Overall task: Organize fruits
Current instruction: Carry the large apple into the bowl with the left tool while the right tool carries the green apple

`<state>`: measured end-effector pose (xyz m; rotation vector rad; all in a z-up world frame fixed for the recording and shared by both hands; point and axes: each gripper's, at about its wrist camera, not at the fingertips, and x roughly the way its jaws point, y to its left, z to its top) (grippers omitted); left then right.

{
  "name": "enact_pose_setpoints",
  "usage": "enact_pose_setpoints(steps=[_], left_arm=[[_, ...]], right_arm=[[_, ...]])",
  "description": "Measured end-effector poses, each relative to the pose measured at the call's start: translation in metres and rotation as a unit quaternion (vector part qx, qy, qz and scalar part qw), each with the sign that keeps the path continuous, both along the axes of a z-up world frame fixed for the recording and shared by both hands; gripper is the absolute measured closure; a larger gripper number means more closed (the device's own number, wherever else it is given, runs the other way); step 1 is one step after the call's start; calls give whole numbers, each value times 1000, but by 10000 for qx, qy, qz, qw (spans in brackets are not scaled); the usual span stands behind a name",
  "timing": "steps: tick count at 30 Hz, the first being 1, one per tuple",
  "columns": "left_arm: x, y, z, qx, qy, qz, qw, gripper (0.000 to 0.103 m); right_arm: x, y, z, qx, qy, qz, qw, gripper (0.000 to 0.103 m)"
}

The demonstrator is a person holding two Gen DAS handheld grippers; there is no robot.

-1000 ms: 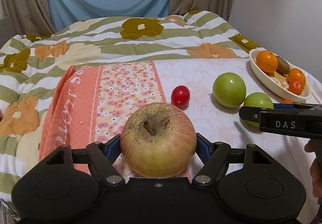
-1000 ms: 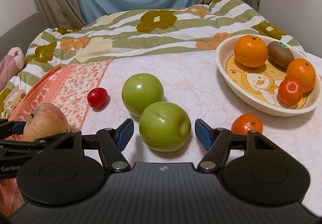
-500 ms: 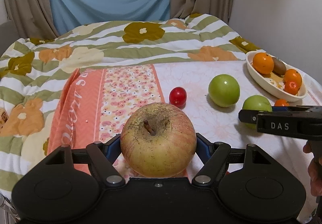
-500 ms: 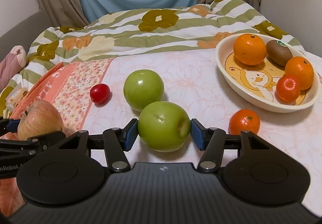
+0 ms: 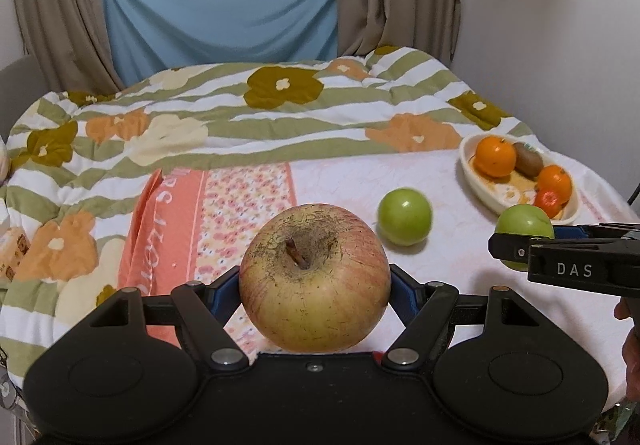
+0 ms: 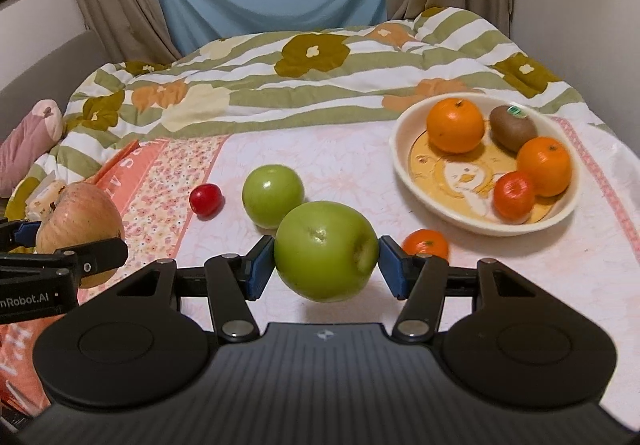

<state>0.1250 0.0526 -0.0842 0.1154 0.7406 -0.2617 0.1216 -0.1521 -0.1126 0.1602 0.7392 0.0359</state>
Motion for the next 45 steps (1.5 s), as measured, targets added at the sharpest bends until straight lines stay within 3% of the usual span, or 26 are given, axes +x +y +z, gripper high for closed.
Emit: enact_pose_setpoints(steps=[9,19,33,45], left_arm=[[-9,-44,30,-147,-92,43,9998,25],[11,-113,39,-193,-186,-54,9996,25],[59,-202,6,-103,46,-136,9998,25],[93,-249,-33,157,332,-180,9992,25]], right_arm=[[-7,-53,42,-72,-148,128,9998,32],[9,-126,50,-157,-190,145,9996,32],[58,-212,31,-173,-123,375,9991,32],[93,-235,13,-197,-9,684,9975,32]])
